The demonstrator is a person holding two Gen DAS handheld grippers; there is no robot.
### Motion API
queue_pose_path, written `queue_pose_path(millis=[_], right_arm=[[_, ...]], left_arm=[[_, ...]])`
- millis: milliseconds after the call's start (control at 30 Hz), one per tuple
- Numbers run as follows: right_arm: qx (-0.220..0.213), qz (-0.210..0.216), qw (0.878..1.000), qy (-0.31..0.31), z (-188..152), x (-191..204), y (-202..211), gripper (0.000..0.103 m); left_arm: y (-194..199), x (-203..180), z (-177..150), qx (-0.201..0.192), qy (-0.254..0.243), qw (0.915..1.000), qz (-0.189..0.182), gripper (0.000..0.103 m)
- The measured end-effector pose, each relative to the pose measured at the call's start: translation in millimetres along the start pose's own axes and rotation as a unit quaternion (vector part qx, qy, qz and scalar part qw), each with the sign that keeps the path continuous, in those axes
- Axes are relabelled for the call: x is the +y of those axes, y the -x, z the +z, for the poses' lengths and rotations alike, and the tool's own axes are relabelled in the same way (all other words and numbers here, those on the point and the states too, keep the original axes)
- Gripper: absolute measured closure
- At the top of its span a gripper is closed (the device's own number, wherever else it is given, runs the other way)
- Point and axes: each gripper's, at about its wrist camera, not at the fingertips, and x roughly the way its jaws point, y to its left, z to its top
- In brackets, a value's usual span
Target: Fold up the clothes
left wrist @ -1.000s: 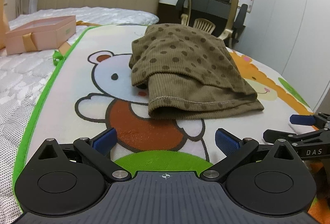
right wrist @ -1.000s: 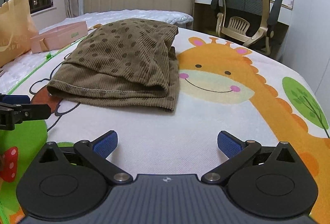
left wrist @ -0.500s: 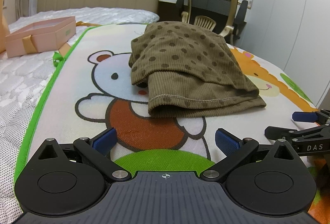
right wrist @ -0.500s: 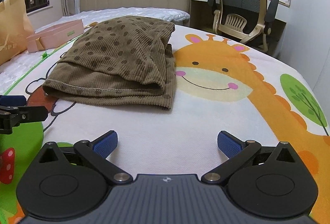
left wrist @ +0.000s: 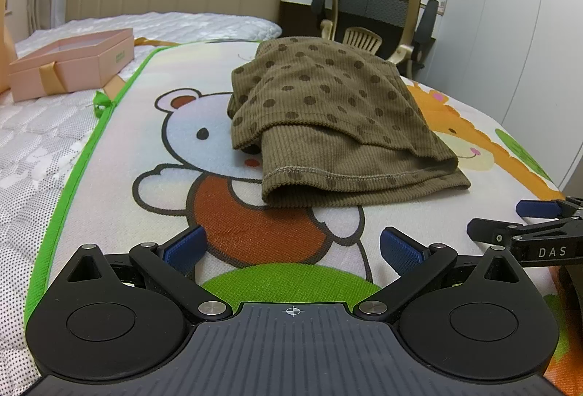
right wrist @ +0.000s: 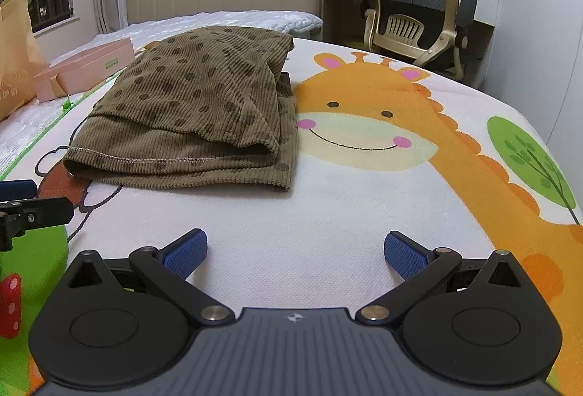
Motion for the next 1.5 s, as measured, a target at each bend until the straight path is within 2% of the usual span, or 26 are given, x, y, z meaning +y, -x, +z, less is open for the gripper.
queue_pose_path(millis=[267,933,1500], right_arm=[[0.000,0.000,1.000,-0.001,0,0,-1,0.000],[0.000,0.000,1.000,-0.002,1,1,0,0.000],[0.000,0.001,1.000,-0.002,1,1,-1,0.000]], left_arm=[[-1,-5,-1,0.005,-0.013,0.9999,0.009,0.000],[3,9,-2,-0.012,0.031,0.9992,-0.024,0.000],[3,12,-2,-0.013,0.036,0.9989,-0.027,0.000]])
